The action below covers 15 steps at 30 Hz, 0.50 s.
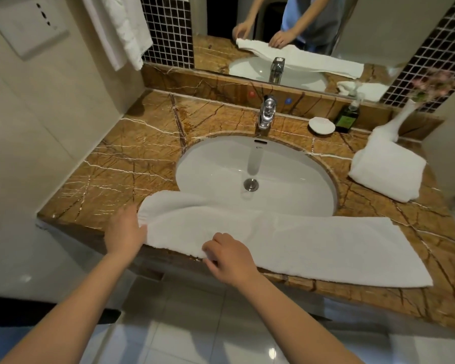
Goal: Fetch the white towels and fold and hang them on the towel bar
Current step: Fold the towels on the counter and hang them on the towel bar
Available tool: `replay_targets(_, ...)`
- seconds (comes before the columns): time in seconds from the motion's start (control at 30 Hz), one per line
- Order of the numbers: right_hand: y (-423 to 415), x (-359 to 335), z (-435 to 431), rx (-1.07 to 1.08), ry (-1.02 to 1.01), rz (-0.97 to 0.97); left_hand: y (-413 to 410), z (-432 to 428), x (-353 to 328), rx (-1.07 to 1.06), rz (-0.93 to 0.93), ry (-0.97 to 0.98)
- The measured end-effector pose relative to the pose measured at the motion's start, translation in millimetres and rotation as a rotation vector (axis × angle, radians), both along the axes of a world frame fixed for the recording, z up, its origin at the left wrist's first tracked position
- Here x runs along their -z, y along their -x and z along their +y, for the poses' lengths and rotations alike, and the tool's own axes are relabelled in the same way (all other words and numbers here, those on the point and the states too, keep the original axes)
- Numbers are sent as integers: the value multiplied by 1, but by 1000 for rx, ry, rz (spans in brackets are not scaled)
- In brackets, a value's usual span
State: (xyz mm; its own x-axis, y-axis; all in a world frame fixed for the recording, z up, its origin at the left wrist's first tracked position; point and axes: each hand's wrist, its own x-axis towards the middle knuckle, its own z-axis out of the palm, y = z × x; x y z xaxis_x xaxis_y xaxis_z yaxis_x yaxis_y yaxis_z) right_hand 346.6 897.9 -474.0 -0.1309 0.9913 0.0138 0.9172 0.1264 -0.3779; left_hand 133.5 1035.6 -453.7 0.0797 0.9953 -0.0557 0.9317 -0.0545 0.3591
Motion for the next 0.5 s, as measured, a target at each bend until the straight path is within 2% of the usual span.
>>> replay_targets(0.07, -18, -10, -7, -44, -3, 5, -23, -10, -6, 37, 89, -112)
replay_targets(0.17, -66, -18, -29, -16, -23, -19, -75, -39, -15, 341, -49, -166)
replay_targets(0.27, -132, -26, -63, 95, 31, -123, -136, -79, -19, 686, -131, -77)
replay_targets(0.33, -177, -30, -90, 150, 104, -215, -177, -108, -18, 855, -104, -5)
replay_targets(0.5, -269, -36, -163, 152, 221, -363, -261, -167, -11, 1067, -22, 105)
